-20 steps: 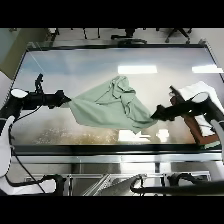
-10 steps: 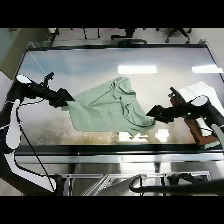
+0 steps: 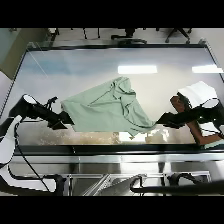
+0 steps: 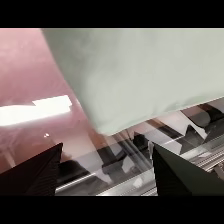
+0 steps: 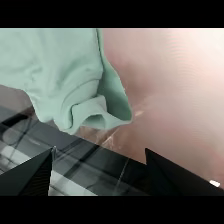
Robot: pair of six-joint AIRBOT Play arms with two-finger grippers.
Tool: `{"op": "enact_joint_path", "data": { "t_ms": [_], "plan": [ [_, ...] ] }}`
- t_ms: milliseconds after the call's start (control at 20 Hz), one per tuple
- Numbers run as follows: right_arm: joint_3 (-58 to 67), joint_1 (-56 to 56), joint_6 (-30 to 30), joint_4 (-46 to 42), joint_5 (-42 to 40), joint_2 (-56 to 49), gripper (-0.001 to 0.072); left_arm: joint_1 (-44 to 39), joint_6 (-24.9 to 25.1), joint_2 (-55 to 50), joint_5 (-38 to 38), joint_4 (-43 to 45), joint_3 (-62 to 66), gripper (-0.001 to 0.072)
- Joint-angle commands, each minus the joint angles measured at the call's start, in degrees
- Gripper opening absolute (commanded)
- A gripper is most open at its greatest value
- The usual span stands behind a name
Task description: Fold the shirts.
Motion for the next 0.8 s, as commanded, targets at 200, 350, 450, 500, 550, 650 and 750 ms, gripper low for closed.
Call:
{"op": "enact_joint_path", "data": {
  "t_ms": [200,350,450,500,550,650,750],
  "plan": [
    [-2.8,5.3,-11.0,5.6,-10.7,-7.6,0.0343,-7.8,1.6,1.3,17.1,-4.5,-6.4,0.0601],
    [-2.7,5.2,-16.3,15.1,-14.0,-8.6,0.0306,-7.8,1.4,1.3,18.1,-4.4,-2.7,0.06],
    [-1.6,5.2,-17.0,16.2,-13.2,-8.6,0.007,-7.8,1.4,1.3,17.9,-3.8,-2.2,0.06],
    [-1.1,5.2,-16.8,16.2,-12.4,-8.6,0.0054,-7.8,1.4,1.1,17.7,-2.9,-2.2,0.0585],
    [-0.8,5.2,-16.1,16.2,-11.8,-8.6,0.0025,-7.8,1.4,0.5,17.2,-3.1,-2.2,0.0335],
    [-0.7,5.2,-15.7,18.5,-9.9,-8.6,0.0025,-7.8,1.8,-0.9,15.7,-3.4,-2.2,0.0015],
    [-0.3,5.2,-15.7,23.8,-5.5,-7.9,0.0025,-7.8,2.2,-1.2,13.0,-5.4,-1.8,0.0013]
  ]
}}
